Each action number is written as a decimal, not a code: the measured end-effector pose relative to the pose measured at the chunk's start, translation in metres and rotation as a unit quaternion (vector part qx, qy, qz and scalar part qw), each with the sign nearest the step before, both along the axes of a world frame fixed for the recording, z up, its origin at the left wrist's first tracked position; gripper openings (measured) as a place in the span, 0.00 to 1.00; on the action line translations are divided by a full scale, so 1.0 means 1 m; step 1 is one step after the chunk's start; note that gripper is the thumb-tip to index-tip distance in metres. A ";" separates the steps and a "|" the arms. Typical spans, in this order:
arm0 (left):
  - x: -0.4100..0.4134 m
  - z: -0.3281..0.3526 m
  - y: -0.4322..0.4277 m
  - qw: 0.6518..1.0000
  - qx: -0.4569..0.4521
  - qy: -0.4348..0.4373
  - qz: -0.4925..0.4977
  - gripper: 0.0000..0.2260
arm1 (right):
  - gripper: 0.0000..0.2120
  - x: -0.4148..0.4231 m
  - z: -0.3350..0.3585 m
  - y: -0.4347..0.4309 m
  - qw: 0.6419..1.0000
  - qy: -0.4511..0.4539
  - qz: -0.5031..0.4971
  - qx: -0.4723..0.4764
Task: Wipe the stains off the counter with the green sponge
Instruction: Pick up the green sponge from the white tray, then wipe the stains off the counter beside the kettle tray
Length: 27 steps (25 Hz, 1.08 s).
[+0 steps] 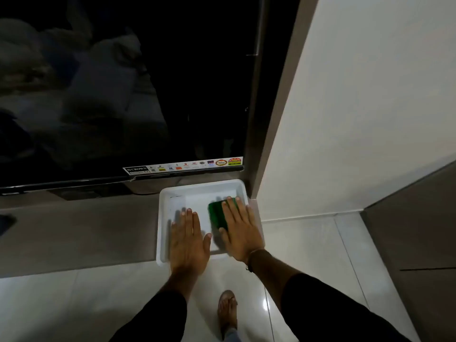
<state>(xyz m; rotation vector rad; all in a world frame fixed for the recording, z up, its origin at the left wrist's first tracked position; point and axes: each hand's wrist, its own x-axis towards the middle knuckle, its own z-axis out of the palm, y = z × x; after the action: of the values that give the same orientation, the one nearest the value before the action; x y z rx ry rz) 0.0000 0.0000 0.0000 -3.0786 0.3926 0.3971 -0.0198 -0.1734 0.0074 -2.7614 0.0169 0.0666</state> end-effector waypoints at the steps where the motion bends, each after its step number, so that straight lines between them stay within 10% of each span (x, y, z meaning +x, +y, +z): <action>1: 0.010 -0.004 0.007 1.000 -0.007 -0.004 0.013 0.33 | 0.37 0.010 -0.004 0.009 1.000 0.016 0.021 0.004; 11: 0.054 -0.028 0.020 0.999 -0.030 0.015 -0.032 0.35 | 0.37 0.057 -0.047 0.014 0.987 0.102 0.088 -0.085; 27: -0.008 0.077 -0.075 0.989 -0.019 -0.063 -0.133 0.37 | 0.39 -0.036 0.059 -0.085 0.988 -0.119 0.022 -0.099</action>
<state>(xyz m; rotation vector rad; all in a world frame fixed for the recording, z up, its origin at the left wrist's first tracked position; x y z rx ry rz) -0.0079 -0.0746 0.0767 -3.0055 0.8014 0.1896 -0.0554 -0.2585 0.0660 -2.9498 -0.1070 -0.2682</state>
